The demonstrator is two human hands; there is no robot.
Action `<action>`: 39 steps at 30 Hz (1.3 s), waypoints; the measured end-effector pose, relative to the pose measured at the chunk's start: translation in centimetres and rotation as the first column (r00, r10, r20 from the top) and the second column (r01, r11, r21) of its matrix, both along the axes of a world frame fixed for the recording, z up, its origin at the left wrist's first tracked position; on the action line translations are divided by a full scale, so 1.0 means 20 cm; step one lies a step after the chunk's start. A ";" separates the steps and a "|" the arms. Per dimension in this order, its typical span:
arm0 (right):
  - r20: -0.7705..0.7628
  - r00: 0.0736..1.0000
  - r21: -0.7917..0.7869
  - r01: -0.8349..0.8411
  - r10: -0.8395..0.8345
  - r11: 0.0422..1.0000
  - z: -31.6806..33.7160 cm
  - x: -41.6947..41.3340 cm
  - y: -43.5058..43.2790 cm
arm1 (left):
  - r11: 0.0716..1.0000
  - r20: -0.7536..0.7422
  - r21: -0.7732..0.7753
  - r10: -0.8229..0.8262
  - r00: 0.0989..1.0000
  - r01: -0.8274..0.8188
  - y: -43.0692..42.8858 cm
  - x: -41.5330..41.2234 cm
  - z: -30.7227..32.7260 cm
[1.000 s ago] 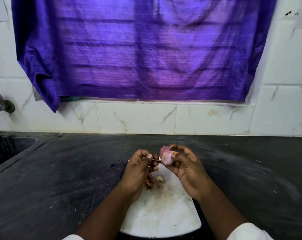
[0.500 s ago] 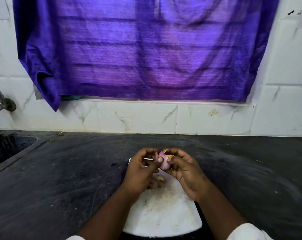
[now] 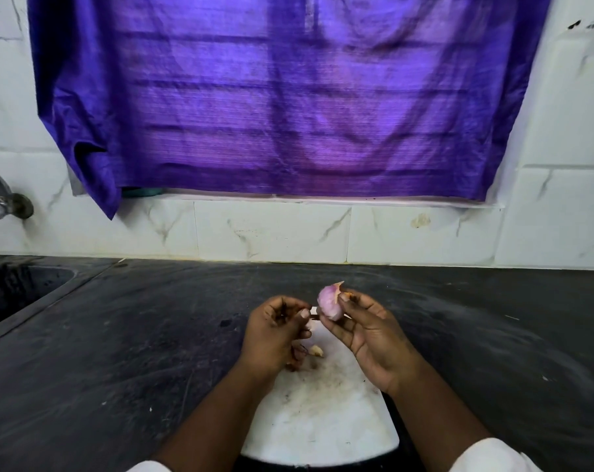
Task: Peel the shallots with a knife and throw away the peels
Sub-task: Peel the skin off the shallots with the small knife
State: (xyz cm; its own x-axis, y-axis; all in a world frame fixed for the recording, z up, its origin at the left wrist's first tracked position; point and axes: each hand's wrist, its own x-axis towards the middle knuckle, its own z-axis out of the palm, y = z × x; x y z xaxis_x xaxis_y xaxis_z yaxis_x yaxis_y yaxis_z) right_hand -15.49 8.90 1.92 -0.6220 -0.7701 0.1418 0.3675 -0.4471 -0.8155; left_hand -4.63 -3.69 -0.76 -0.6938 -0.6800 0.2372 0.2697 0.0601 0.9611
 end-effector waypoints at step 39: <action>-0.084 0.996 0.096 -0.010 0.018 0.995 -0.01 0.01 0.00 | 0.951 -0.099 -0.310 -0.031 0.995 -0.001 0.02 0.01 0.01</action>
